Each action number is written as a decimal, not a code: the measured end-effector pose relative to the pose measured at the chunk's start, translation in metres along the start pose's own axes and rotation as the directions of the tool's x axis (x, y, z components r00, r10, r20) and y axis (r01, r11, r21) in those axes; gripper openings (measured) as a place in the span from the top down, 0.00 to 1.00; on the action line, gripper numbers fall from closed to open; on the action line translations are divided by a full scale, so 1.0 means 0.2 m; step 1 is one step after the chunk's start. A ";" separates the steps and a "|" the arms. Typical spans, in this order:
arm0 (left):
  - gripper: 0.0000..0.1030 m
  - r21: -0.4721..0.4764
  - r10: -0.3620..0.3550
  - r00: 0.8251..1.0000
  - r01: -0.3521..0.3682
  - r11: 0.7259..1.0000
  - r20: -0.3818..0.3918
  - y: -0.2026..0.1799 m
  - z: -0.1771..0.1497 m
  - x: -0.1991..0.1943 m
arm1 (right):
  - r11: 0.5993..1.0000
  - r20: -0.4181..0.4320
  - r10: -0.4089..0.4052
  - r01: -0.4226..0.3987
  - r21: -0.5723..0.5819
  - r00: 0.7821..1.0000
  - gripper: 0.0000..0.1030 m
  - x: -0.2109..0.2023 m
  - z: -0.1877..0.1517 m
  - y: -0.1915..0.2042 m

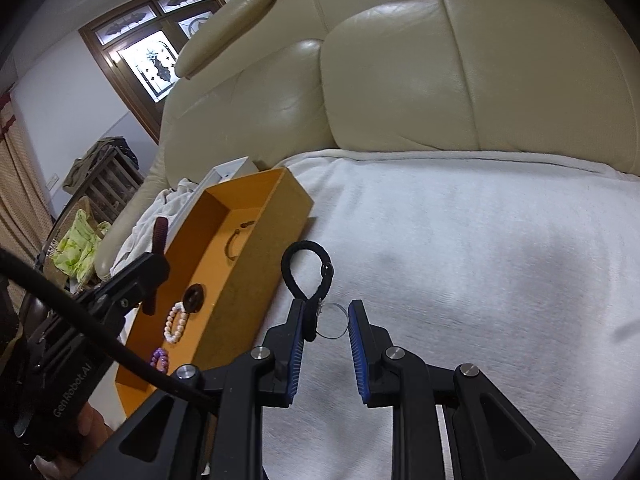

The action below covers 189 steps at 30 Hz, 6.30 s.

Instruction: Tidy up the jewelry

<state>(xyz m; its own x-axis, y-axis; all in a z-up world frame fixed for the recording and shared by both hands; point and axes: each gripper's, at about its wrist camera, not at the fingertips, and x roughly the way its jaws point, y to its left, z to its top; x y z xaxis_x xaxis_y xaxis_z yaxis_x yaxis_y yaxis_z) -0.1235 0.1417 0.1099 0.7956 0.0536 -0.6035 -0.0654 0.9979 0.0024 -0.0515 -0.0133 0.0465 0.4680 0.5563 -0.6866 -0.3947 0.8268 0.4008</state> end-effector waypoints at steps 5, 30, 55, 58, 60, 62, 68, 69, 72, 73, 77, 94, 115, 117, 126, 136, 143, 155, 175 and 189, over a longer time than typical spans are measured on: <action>0.93 -0.023 0.026 1.000 -0.026 0.999 0.003 0.07 0.00 -0.01 | 1.000 0.016 0.017 -0.017 -0.019 1.000 0.77 0.00 0.01 0.08; 0.93 -0.099 0.179 0.982 -0.184 0.978 -0.057 0.36 -0.05 0.05 | 0.990 0.036 0.116 -0.113 -0.083 0.993 0.77 0.13 0.07 0.40; 0.93 -0.183 0.158 0.969 -0.192 0.964 -0.188 0.62 -0.30 0.01 | 0.968 -0.059 0.177 -0.185 -0.172 0.982 0.77 0.37 -0.01 0.62; 0.93 -0.193 0.151 0.967 -0.191 0.962 -0.205 0.61 -0.36 -0.02 | 0.964 -0.072 0.185 -0.195 -0.178 0.980 0.77 0.38 -0.02 0.64; 0.93 -0.198 0.137 0.966 -0.182 0.963 -0.220 0.59 -0.39 -0.02 | 0.963 -0.084 0.183 -0.196 -0.187 0.979 0.77 0.38 -0.03 0.65; 0.93 -0.181 0.142 0.960 -0.188 0.965 -0.240 0.55 -0.42 -0.01 | 0.962 -0.107 0.174 -0.192 -0.196 0.979 0.77 0.40 -0.06 0.67; 0.92 -0.143 0.173 0.950 -0.215 0.966 -0.259 0.51 -0.43 0.00 | 0.958 -0.147 0.157 -0.187 -0.218 0.977 0.77 0.44 -0.10 0.69; 0.92 -0.140 0.176 0.949 -0.217 0.966 -0.261 0.50 -0.43 0.01 | 0.958 -0.148 0.157 -0.187 -0.218 0.977 0.77 0.44 -0.11 0.69; 0.92 -0.128 0.194 0.945 -0.233 0.964 -0.263 0.50 -0.43 0.01 | 0.960 -0.145 0.156 -0.185 -0.211 0.977 0.77 0.44 -0.11 0.67; 0.92 -0.126 0.198 0.944 -0.237 0.963 -0.264 0.50 -0.43 0.01 | 0.960 -0.144 0.158 -0.185 -0.208 0.977 0.77 0.44 -0.11 0.66; 0.92 -0.122 0.209 0.941 -0.248 0.961 -0.267 0.51 -0.44 0.02 | 0.963 -0.144 0.157 -0.184 -0.198 0.977 0.77 0.46 -0.11 0.65; 0.91 -0.118 0.247 0.924 -0.290 0.950 -0.291 0.53 -0.44 0.05 | 0.967 -0.139 0.153 -0.177 -0.186 0.978 0.76 0.47 -0.10 0.63; 0.39 -0.083 0.358 0.892 -0.393 0.916 -0.276 0.53 -0.40 0.05 | 0.970 -0.129 0.174 -0.193 -0.150 0.976 0.75 0.45 -0.07 0.60; 0.35 -0.076 0.378 0.888 -0.410 0.909 -0.263 0.52 -0.39 0.03 | 0.969 -0.122 0.175 -0.192 -0.153 0.977 0.75 0.42 -0.07 0.60; 0.16 -0.070 0.462 0.882 -0.469 0.881 -0.089 0.40 -0.29 -0.11 | 0.975 -0.054 0.107 -0.115 -0.191 0.993 0.66 0.21 -0.08 0.50; 0.12 -0.147 0.490 0.872 -0.486 0.861 -0.012 0.34 -0.25 -0.22 | 0.956 0.087 0.045 -0.017 -0.293 0.995 0.49 -0.13 -0.10 0.42; 0.12 -0.203 0.514 0.856 -0.513 0.834 -0.050 0.38 -0.29 -0.25 | 0.944 0.093 0.064 -0.030 -0.328 0.994 0.46 -0.26 -0.15 0.47; 0.12 -0.226 0.515 0.856 -0.511 0.829 -0.045 0.41 -0.29 -0.27 | 0.918 0.129 0.000 0.051 -0.394 0.992 0.43 -0.32 -0.32 0.59; 0.11 -0.228 0.561 0.825 -0.559 0.797 -0.064 0.45 -0.35 -0.31 | 0.936 0.152 0.017 0.038 -0.350 0.988 0.39 -0.20 -0.19 0.59; 0.11 -0.295 0.578 0.813 -0.572 0.765 -0.077 0.55 -0.41 -0.40 | 0.908 0.142 0.077 -0.011 -0.418 0.987 0.39 -0.20 -0.24 0.76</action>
<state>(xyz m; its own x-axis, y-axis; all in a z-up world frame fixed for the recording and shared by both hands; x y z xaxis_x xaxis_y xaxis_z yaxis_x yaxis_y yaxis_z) -0.2443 0.2448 0.0940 0.5622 0.6169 -0.5507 -0.6828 0.7220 0.1117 -0.1676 0.0873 0.1057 0.5438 0.6247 -0.5603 -0.6943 0.7100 0.1178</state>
